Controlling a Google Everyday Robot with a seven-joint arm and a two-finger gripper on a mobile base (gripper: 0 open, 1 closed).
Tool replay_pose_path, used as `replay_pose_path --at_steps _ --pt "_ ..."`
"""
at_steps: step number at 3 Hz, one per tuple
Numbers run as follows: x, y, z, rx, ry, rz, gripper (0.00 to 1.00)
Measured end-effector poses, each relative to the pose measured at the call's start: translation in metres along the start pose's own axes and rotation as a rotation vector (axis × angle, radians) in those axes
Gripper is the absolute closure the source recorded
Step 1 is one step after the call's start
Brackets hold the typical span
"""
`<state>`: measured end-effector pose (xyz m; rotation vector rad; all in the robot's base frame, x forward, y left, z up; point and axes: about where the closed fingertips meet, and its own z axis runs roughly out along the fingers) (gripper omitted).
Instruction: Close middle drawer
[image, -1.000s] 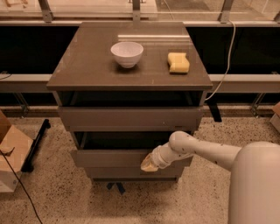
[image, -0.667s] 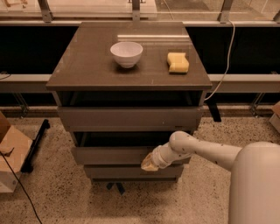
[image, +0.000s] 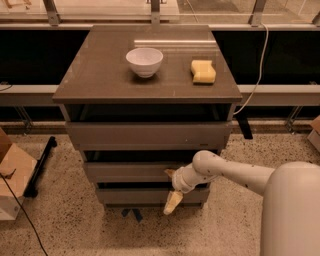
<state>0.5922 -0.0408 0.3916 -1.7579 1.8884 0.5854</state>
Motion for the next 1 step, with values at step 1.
replay_pose_path --at_steps 1 --pt "0.0 0.0 0.0 0.0 0.0 0.0 0.0"
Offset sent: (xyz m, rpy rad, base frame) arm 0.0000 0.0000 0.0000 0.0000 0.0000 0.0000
